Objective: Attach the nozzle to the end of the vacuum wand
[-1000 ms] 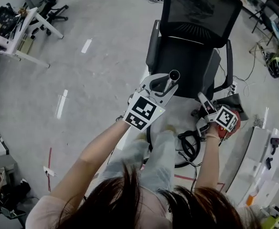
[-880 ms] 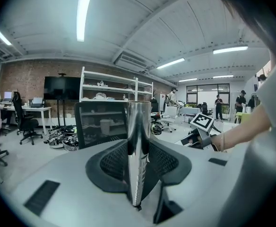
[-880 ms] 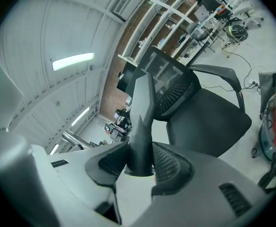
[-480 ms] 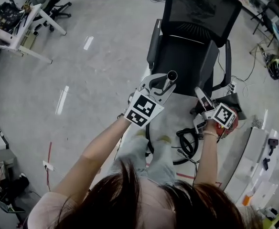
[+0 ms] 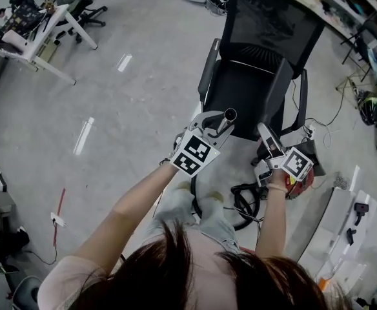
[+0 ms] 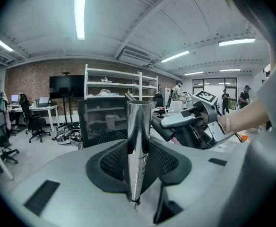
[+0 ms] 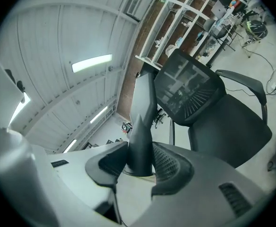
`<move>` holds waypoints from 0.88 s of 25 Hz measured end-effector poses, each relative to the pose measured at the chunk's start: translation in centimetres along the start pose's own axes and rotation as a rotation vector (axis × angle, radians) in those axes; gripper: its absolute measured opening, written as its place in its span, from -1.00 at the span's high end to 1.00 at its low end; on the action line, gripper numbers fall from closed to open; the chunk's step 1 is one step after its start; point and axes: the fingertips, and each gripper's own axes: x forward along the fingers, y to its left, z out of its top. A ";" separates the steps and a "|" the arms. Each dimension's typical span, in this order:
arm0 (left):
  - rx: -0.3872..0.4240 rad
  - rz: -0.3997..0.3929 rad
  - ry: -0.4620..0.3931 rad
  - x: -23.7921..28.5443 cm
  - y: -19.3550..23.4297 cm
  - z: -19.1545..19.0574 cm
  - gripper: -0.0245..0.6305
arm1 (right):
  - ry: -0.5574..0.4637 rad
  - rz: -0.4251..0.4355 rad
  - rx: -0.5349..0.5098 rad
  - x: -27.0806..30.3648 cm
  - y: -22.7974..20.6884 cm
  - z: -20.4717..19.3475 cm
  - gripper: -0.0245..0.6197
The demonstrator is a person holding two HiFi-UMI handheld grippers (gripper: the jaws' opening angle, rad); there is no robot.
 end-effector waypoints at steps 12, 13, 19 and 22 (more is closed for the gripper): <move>-0.001 -0.019 0.024 0.8 -1.4 0.4 0.49 | -0.020 0.039 -0.055 -0.2 3.9 3.0 0.39; 0.000 -0.018 0.024 0.9 -1.5 0.4 0.49 | -0.024 0.046 -0.058 -0.2 4.2 3.2 0.39; 0.008 -0.021 0.024 1.0 -2.3 0.2 0.49 | -0.057 0.103 -0.096 -0.1 6.5 3.7 0.39; 0.008 -0.023 0.024 0.7 -2.4 0.1 0.49 | -0.063 0.131 -0.133 0.6 8.4 4.0 0.39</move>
